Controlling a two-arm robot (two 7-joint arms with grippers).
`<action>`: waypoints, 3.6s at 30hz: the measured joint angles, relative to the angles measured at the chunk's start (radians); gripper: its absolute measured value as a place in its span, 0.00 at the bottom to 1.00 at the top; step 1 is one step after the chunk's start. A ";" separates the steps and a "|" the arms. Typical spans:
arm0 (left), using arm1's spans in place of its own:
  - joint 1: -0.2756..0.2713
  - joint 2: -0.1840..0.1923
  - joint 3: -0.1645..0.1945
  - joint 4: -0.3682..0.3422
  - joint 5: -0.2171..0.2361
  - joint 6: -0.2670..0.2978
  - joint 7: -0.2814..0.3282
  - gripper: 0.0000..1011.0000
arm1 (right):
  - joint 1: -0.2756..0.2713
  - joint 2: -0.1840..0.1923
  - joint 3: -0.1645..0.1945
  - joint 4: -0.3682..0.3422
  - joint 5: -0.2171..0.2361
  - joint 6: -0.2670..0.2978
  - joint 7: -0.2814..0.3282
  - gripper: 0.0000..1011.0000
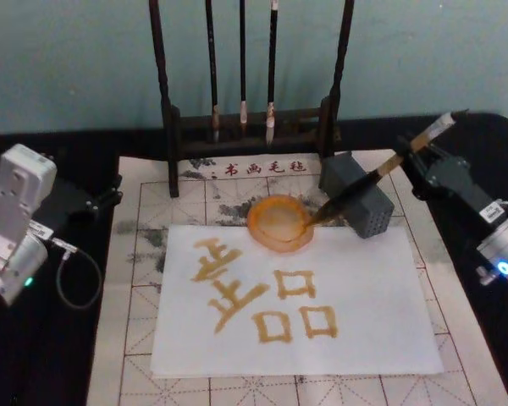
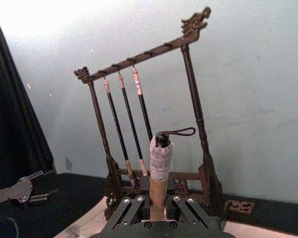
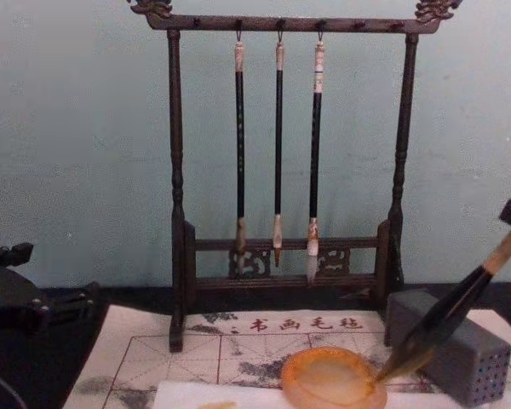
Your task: Pick up the brush from the inkstone, write on the paper, then place the brush back to its original position.
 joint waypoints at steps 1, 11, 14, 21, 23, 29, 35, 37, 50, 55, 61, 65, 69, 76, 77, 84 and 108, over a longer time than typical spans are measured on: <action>0.000 0.000 0.000 0.000 0.000 0.000 0.000 0.99 | -0.004 0.001 0.004 -0.006 -0.002 0.000 0.000 0.18; 0.000 0.000 0.000 0.000 0.000 0.000 0.000 0.99 | -0.054 0.031 0.034 -0.110 -0.081 0.023 -0.088 0.18; 0.000 0.000 0.000 0.000 0.000 0.000 0.000 0.99 | -0.074 0.047 0.043 -0.154 -0.103 0.046 -0.110 0.18; 0.000 0.000 0.000 0.000 0.000 0.000 0.000 0.99 | -0.122 0.079 0.056 -0.239 -0.142 0.069 -0.124 0.18; 0.000 0.000 0.000 0.000 0.000 0.000 0.000 0.99 | -0.132 0.083 0.057 -0.252 -0.152 0.068 -0.124 0.18; 0.000 0.000 0.000 0.000 0.000 0.000 0.000 0.99 | -0.165 0.094 0.057 -0.285 -0.199 0.056 -0.126 0.18; 0.000 0.000 0.000 0.000 0.000 0.000 0.000 0.99 | -0.180 0.094 0.051 -0.294 -0.247 0.032 -0.122 0.18; 0.000 0.000 0.000 0.000 0.000 0.000 0.000 0.99 | -0.180 0.090 0.048 -0.293 -0.266 0.021 -0.121 0.18; 0.000 0.000 0.000 0.000 0.000 0.000 0.000 0.99 | -0.161 0.060 0.037 -0.265 -0.339 -0.007 -0.114 0.18; 0.000 0.000 0.000 0.000 0.000 0.000 0.000 0.99 | -0.156 0.053 0.036 -0.259 -0.346 -0.007 -0.112 0.18; 0.000 0.000 0.000 0.000 0.000 0.000 0.000 0.99 | -0.154 0.047 0.037 -0.255 -0.355 -0.009 -0.110 0.18; 0.000 0.000 0.000 0.000 0.000 0.000 0.000 0.99 | -0.154 0.042 0.037 -0.252 -0.360 -0.013 -0.110 0.18; 0.000 0.000 0.000 0.000 0.000 0.000 0.000 0.99 | -0.154 0.037 0.037 -0.250 -0.365 -0.018 -0.109 0.18; 0.000 0.000 0.000 0.000 0.000 0.000 0.000 0.99 | -0.158 0.038 0.038 -0.251 -0.367 -0.021 -0.102 0.18; 0.000 0.000 0.000 0.000 0.000 0.000 0.000 0.99 | -0.162 0.040 0.038 -0.253 -0.369 -0.022 -0.101 0.18; 0.000 0.000 0.000 0.000 0.000 0.000 0.000 0.99 | -0.176 0.051 0.041 -0.267 -0.373 -0.024 -0.095 0.18; 0.000 0.000 0.000 0.000 0.000 0.000 0.000 0.99 | -0.240 0.103 0.064 -0.332 -0.340 -0.014 -0.065 0.18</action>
